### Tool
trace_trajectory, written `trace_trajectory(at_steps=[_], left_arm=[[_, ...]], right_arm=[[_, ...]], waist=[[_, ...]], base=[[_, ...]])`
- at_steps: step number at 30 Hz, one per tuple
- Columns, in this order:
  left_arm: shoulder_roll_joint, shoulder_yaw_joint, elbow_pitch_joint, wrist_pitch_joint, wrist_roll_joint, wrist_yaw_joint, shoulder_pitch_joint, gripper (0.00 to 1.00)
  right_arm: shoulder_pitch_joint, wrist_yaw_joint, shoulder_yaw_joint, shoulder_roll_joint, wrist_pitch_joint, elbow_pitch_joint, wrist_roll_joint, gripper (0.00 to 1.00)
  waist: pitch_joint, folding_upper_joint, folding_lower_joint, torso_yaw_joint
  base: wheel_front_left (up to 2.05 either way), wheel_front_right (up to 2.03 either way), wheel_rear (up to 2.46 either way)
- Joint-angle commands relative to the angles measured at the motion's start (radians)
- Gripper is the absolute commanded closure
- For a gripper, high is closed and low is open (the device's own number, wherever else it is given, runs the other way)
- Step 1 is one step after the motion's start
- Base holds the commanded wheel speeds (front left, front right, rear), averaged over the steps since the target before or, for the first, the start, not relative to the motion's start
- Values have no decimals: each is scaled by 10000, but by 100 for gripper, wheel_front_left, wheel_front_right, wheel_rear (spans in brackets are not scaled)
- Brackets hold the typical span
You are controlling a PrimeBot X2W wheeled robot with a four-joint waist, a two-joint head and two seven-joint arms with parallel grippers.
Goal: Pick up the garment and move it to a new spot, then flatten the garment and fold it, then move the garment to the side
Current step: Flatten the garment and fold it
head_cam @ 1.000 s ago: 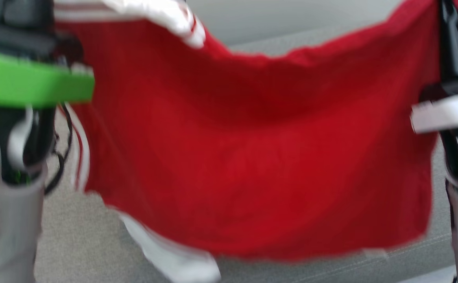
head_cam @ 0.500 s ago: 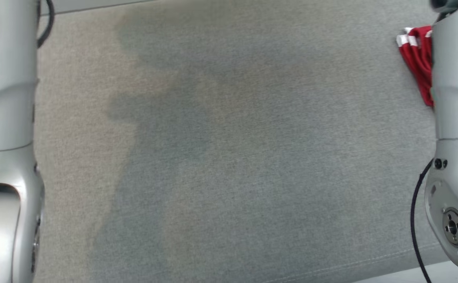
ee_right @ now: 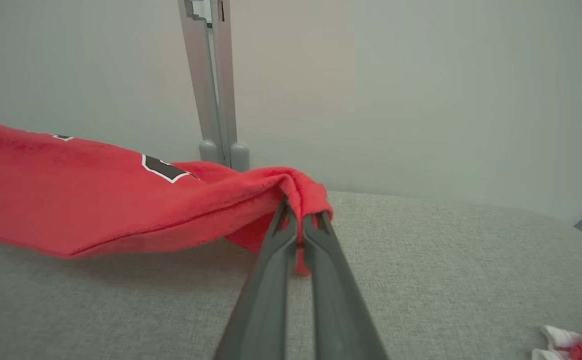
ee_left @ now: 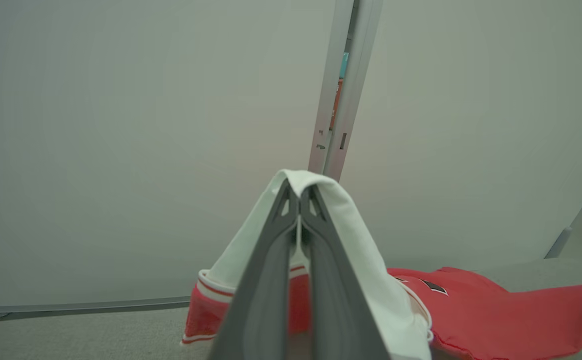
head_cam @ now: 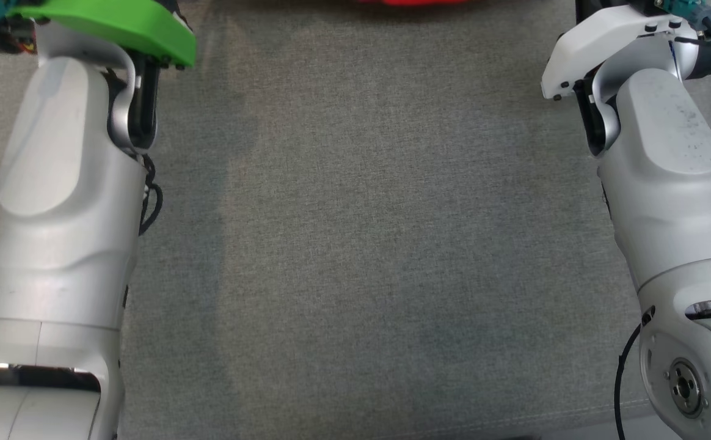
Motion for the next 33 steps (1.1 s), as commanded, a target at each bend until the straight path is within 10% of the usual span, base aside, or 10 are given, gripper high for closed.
trace_trajectory(at_steps=[1,19,33], left_arm=[[100,90,-156,-49,-60,-72,318,100],[383,71,-3146,528,-972,-110,5871,100],[814,131,-8175,2724,-1797,1404,11453,100]], right_arm=[[129,-9,88,-21,-62,-147,156,100],[3721,-9,1396,-210,-64,-1484,2929,100],[8279,-9,1969,-665,1290,-5180,4273,100]], waist=[[143,0,-1,80],[-2399,0,-1,162],[-4300,0,-1,291]], base=[[0,0,0],[0,0,0],[0,0,0]])
